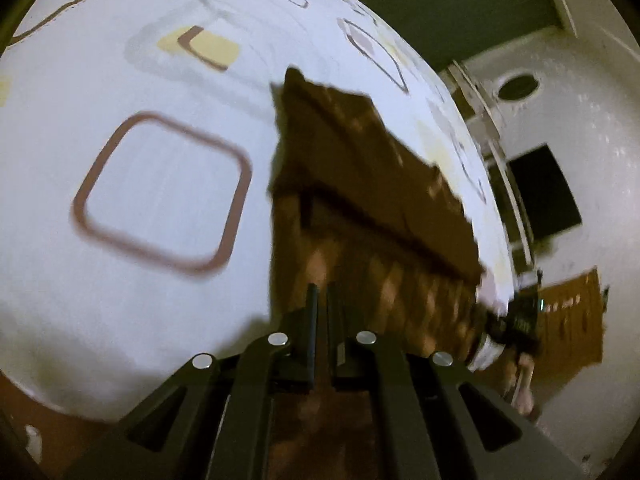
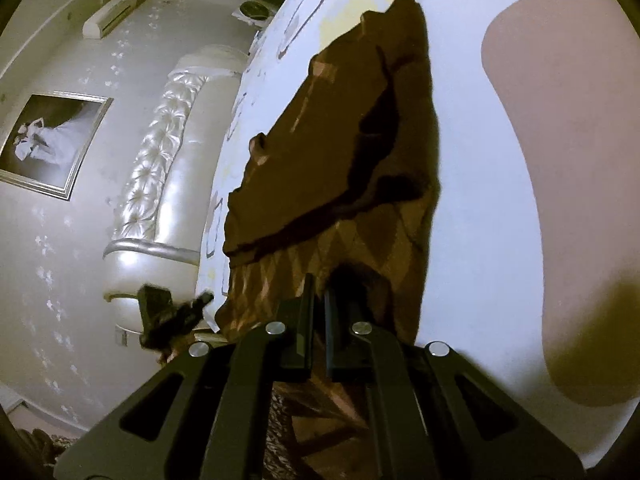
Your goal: Fold small clothes
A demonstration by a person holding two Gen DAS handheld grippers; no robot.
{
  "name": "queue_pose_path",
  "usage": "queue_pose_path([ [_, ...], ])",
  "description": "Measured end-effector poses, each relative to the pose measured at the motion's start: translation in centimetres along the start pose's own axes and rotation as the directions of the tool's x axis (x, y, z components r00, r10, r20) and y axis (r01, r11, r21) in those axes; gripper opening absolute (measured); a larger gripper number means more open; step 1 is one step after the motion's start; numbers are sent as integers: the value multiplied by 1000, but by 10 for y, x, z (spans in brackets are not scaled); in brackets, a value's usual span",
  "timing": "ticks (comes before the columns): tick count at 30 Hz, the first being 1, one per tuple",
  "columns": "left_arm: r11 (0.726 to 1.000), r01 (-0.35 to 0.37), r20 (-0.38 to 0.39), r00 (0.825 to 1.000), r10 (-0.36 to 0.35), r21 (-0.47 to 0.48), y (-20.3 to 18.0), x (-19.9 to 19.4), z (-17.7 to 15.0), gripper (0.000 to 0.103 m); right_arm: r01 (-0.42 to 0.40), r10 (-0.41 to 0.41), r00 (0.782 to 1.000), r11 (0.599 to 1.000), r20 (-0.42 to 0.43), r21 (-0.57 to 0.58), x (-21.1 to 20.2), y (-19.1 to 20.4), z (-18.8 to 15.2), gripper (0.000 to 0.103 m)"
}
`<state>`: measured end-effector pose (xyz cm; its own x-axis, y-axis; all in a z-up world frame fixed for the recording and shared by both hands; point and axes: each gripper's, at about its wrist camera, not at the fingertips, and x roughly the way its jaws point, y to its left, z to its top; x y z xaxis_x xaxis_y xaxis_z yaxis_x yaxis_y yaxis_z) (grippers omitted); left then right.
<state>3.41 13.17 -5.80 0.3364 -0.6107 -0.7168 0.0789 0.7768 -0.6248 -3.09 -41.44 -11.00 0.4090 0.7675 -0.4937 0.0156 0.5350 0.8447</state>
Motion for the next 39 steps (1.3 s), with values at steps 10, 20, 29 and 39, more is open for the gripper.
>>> queue_pose_path([
  [10,999,37,-25,999,-37,18,24,2,-25,45,2,-2,1000,1000,-2,-4,-6,-2,-9,4],
  [20,986,105,-71,993,-97,128,3,32,-40,55,29,-30,999,999,-32,-14,-12,-5,-16,8],
  [29,984,106,-81,992,-95,141,-2,36,-46,48,94,-101,990,993,-99,-74,-23,1,-37,37],
  [39,969,97,-160,985,-61,226,-27,58,-55,11,133,-185,961,961,-208,-244,-10,12,-68,12],
])
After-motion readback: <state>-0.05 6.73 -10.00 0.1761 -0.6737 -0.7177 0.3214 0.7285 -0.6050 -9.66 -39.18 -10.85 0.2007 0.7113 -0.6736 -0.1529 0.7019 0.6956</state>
